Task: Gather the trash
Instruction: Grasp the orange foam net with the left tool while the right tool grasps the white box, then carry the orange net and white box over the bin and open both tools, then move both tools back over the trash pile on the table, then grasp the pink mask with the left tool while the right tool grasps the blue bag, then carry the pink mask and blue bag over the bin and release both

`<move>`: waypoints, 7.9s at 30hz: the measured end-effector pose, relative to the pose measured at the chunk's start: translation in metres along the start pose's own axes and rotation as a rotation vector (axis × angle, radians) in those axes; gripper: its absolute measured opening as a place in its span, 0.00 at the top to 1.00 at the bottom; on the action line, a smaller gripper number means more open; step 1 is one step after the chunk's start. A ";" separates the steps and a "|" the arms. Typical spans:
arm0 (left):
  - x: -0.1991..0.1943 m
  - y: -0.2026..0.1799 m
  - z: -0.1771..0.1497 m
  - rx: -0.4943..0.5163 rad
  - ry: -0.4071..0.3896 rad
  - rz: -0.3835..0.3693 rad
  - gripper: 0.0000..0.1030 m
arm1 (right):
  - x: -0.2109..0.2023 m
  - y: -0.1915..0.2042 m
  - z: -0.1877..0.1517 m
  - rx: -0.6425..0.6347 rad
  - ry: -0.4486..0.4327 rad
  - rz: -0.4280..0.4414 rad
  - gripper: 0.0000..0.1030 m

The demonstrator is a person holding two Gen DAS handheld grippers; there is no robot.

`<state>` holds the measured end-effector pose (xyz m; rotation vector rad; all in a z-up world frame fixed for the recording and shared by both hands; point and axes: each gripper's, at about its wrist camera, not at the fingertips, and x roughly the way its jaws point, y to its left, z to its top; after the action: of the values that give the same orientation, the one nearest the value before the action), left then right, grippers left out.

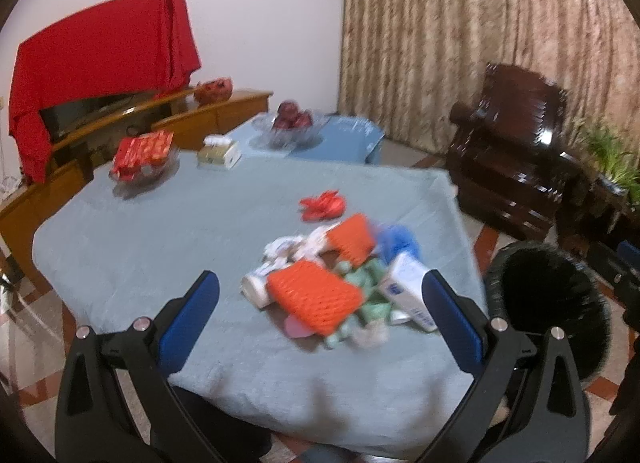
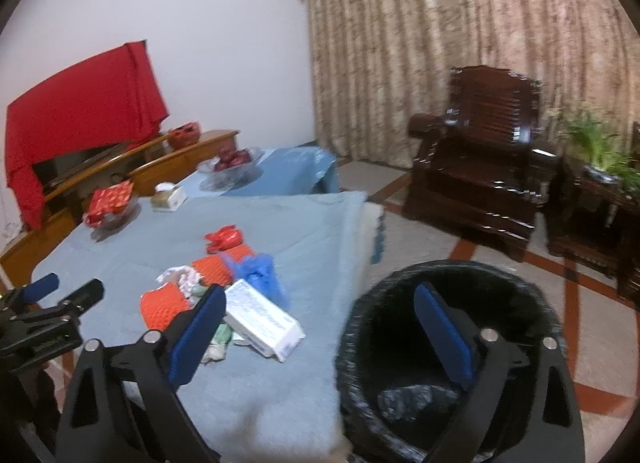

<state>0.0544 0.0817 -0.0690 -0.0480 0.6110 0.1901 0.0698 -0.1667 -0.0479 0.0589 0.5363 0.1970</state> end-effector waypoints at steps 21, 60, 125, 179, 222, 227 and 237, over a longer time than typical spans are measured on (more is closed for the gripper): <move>0.118 0.033 -0.028 -0.011 0.145 0.018 0.17 | 0.169 0.049 -0.052 -0.162 0.230 0.197 0.22; 0.101 0.008 -0.024 -0.013 0.148 -0.127 0.87 | 0.151 0.043 -0.044 -0.128 0.263 0.320 0.47; 0.040 -0.153 0.004 0.161 -0.019 -0.447 0.09 | 0.009 -0.158 -0.050 0.169 0.103 -0.173 0.06; 0.158 0.021 -0.058 0.001 0.158 -0.141 0.82 | 0.193 0.041 -0.053 -0.077 0.199 0.130 0.43; 0.120 -0.014 0.010 -0.031 -0.008 -0.173 0.89 | 0.189 0.028 -0.001 -0.017 0.140 0.206 0.82; 0.107 -0.032 0.014 -0.015 -0.019 -0.194 0.89 | 0.161 0.014 0.009 0.005 0.084 0.191 0.83; 0.080 -0.072 0.018 0.029 -0.048 -0.257 0.89 | 0.107 -0.019 0.016 0.019 0.022 0.152 0.83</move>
<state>0.1428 0.0260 -0.1008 -0.0930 0.5541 -0.0668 0.1710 -0.1636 -0.0895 0.1164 0.5558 0.3414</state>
